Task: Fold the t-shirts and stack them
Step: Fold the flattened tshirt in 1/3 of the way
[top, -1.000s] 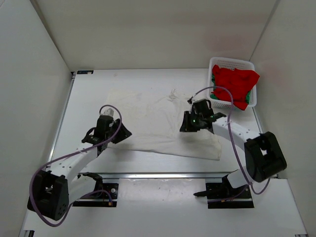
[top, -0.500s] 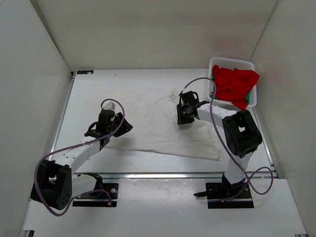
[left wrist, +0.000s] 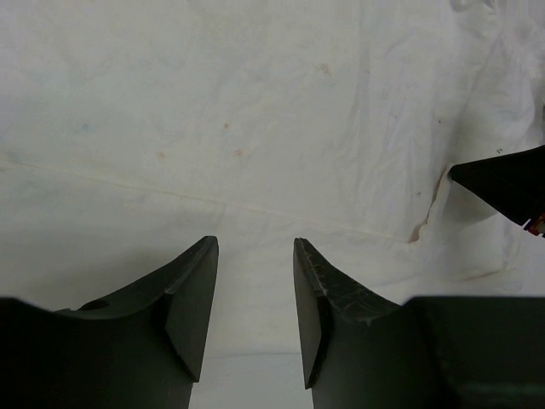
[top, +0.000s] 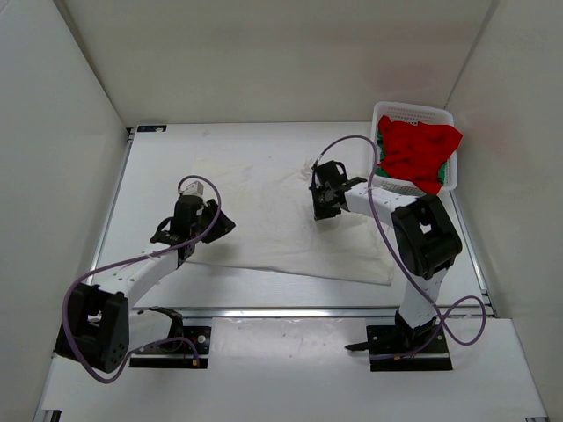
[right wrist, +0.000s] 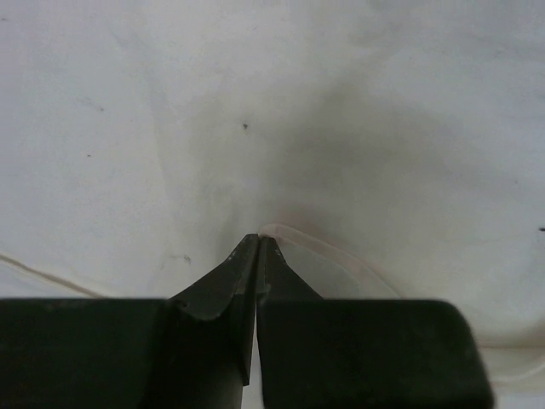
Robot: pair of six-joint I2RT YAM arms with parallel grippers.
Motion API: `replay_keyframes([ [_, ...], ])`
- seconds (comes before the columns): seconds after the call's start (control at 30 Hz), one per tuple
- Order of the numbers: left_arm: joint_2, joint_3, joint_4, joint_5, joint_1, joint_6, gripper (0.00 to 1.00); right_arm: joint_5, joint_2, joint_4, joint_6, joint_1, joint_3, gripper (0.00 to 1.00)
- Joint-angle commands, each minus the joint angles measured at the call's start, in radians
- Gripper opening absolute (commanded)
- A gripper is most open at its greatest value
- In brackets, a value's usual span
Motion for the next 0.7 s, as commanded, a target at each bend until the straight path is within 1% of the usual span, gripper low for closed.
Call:
replay_keyframes([
  [0.0, -0.018, 0.01, 0.025, -0.008, 0.0, -0.008, 0.51, 0.018, -0.021, 0.018, -0.008, 0.022, 0.052, 0.0],
  [0.17, -0.035, 0.007, 0.041, -0.026, 0.012, -0.027, 0.52, 0.011, -0.014, 0.015, 0.0, 0.032, 0.044, 0.0],
  [0.3, -0.041, 0.011, 0.056, -0.04, 0.029, -0.03, 0.52, -0.011, -0.044, 0.055, -0.004, 0.036, 0.032, 0.02],
  [0.37, -0.04, 0.004, 0.07, -0.045, 0.033, -0.027, 0.53, -0.008, -0.055, 0.063, 0.001, 0.033, 0.014, 0.19],
  [0.4, -0.026, 0.001, 0.073, -0.054, 0.038, -0.027, 0.53, -0.028, -0.063, 0.051, 0.003, 0.022, 0.018, 0.33],
  [0.43, -0.023, 0.002, 0.071, -0.051, 0.038, -0.033, 0.53, -0.034, -0.075, 0.044, 0.006, 0.018, 0.024, 0.38],
  [0.47, -0.005, 0.002, 0.078, -0.046, 0.038, -0.035, 0.53, -0.021, -0.09, 0.034, 0.004, 0.021, 0.024, 0.4],
  [0.53, 0.024, -0.002, 0.076, -0.017, 0.014, -0.05, 0.53, 0.008, -0.184, 0.052, -0.001, 0.027, -0.04, 0.5],
  [0.6, 0.046, 0.001, 0.079, -0.012, -0.022, -0.05, 0.52, 0.009, -0.248, 0.069, 0.016, 0.03, -0.112, 0.49],
  [0.63, 0.061, 0.004, 0.078, -0.031, -0.063, -0.045, 0.52, -0.019, -0.297, 0.083, 0.042, 0.032, -0.169, 0.43],
  [0.67, 0.076, 0.005, 0.078, -0.045, -0.106, -0.042, 0.53, -0.048, -0.31, 0.11, 0.059, 0.032, -0.201, 0.39],
])
